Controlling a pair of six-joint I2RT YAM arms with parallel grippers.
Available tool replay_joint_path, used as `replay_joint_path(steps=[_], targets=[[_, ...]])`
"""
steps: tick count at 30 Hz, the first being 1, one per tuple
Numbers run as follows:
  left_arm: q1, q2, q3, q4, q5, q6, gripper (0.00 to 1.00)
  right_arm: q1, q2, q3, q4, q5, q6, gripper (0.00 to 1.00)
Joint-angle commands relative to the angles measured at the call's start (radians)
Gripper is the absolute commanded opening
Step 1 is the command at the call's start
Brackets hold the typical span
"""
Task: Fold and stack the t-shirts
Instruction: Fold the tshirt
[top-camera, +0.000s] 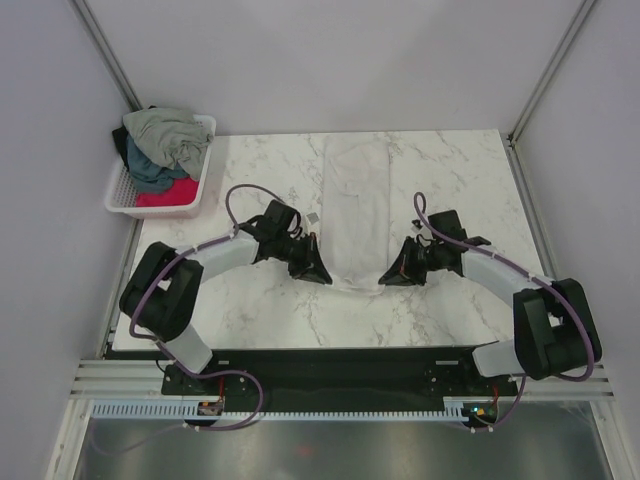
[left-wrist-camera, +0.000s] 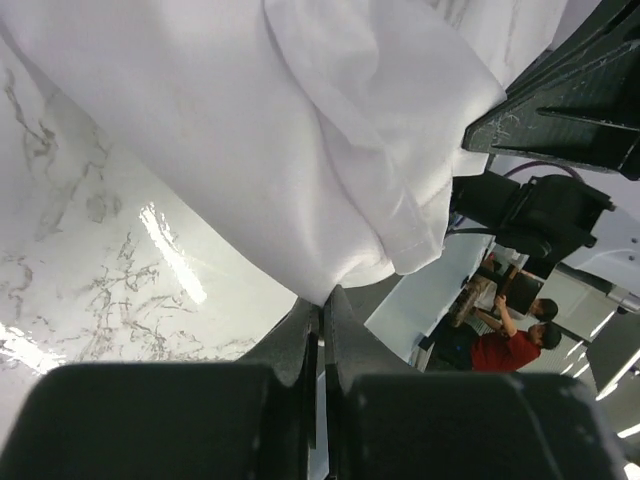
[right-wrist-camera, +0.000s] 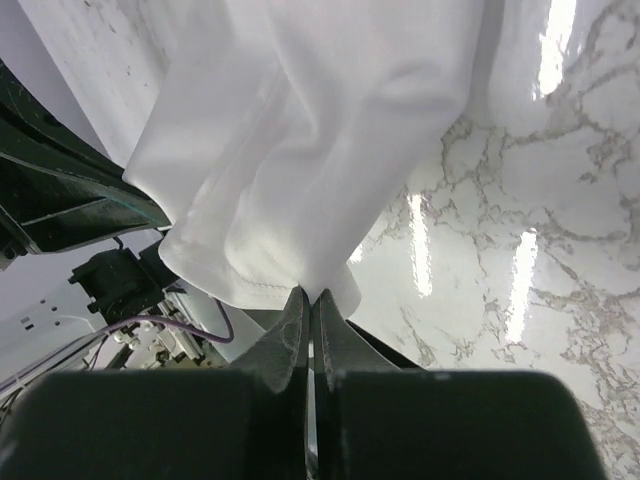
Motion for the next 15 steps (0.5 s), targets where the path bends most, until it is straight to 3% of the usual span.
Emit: replay_joint_path(steps=[1,7,15], targets=[[0.046,-0.001,0.101,-0.066,0.037,0.073,0.02,-0.024,0.029,0.109,-0.030,0.014,-0.038,0.00],[0.124,0.102,0.285,-0.075,0.038,0.113,0.02,-0.110,0.147,0.257,0.054,0.010,-0.003,0.00],[0.196,0.366,0.607,-0.087,0.049,0.162,0.02,-0.168,0.362,0.458,0.217,0.013,0.029,0.00]])
